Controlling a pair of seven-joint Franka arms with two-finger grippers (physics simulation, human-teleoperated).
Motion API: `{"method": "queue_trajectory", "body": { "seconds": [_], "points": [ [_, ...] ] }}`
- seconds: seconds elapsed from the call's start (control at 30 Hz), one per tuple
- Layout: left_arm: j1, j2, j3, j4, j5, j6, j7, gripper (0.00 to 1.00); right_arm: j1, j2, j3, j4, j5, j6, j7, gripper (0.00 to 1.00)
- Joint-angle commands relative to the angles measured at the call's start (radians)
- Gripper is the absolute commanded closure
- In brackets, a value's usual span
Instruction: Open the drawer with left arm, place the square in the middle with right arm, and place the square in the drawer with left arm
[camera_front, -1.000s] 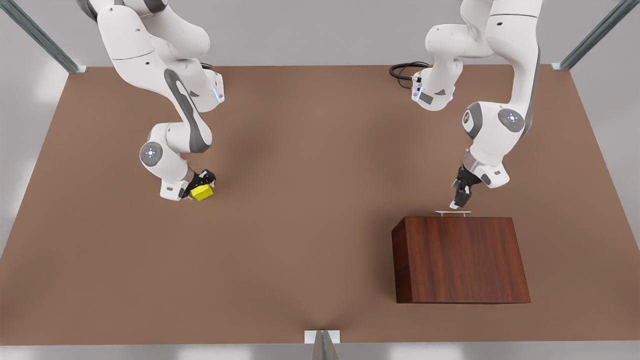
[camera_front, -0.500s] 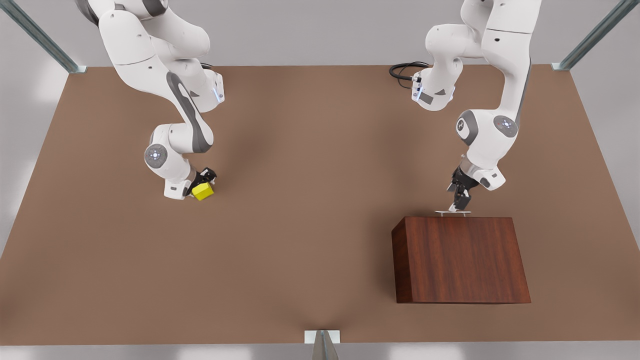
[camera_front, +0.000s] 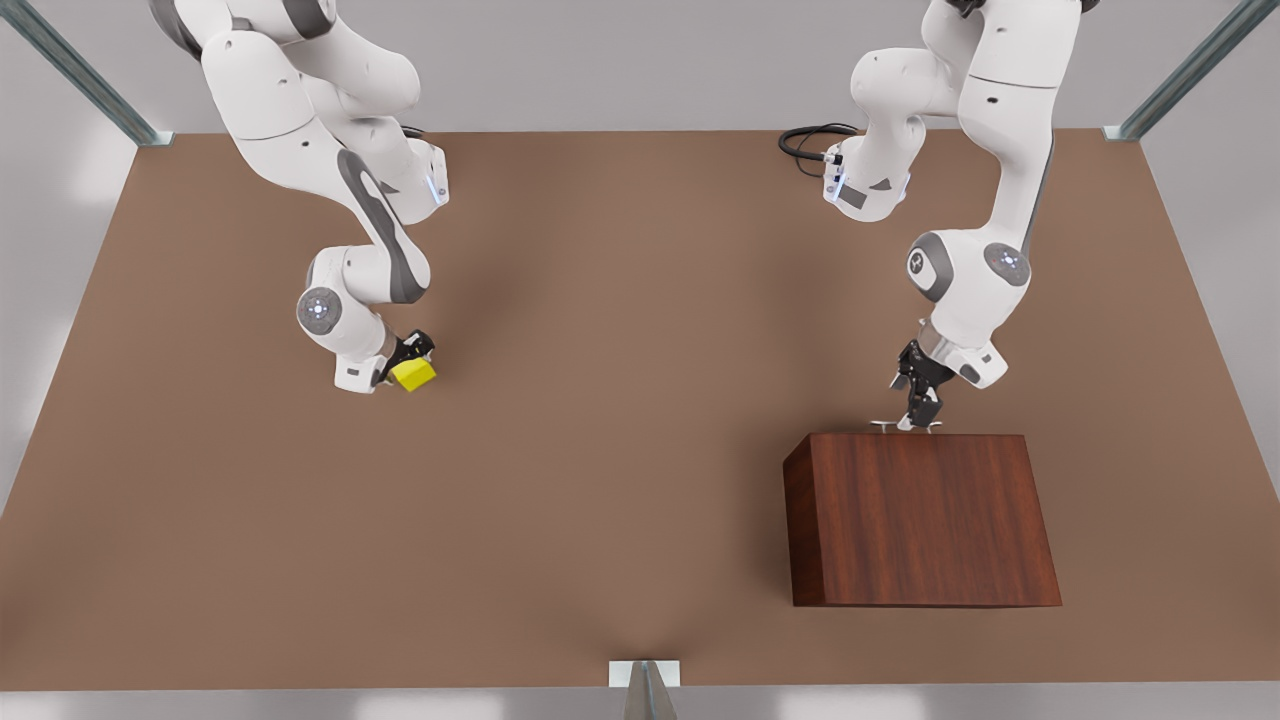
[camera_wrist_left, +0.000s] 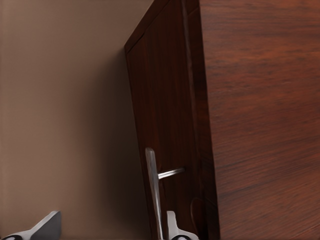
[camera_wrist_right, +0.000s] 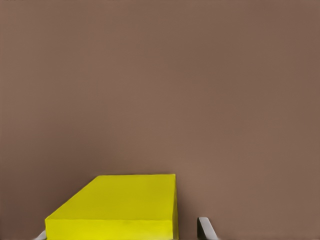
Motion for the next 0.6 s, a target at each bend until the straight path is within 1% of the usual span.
{"method": "queue_trajectory", "body": {
  "seconds": [0.0,0.07,0.1,0.33,0.43,0.57],
  "points": [
    [0.000,0.001,0.000,0.000,-0.001,-0.001,0.000,0.00,0.000,-0.002,0.000,0.000,0.000,0.000,0.000,0.31],
    [-0.002,0.009,0.000,0.000,-0.001,-0.001,0.000,0.00,0.000,-0.002,0.002,0.000,0.000,0.000,0.003,0.46],
    [0.000,0.011,0.000,-0.002,-0.001,-0.001,0.000,0.00,0.000,-0.005,0.000,0.000,0.000,-0.002,0.003,0.49],
    [0.000,0.005,0.000,-0.009,0.001,-0.017,0.000,0.00,0.002,-0.020,0.002,0.023,0.000,-0.015,0.011,0.49],
    [0.000,-0.028,0.000,-0.032,-0.001,-0.053,-0.002,0.00,0.055,-0.038,0.006,0.083,-0.005,-0.034,0.011,0.49],
    [0.000,-0.029,0.002,-0.058,-0.002,-0.051,0.000,0.00,0.187,0.005,0.012,0.213,0.003,-0.049,0.032,0.48]
  ]
}}
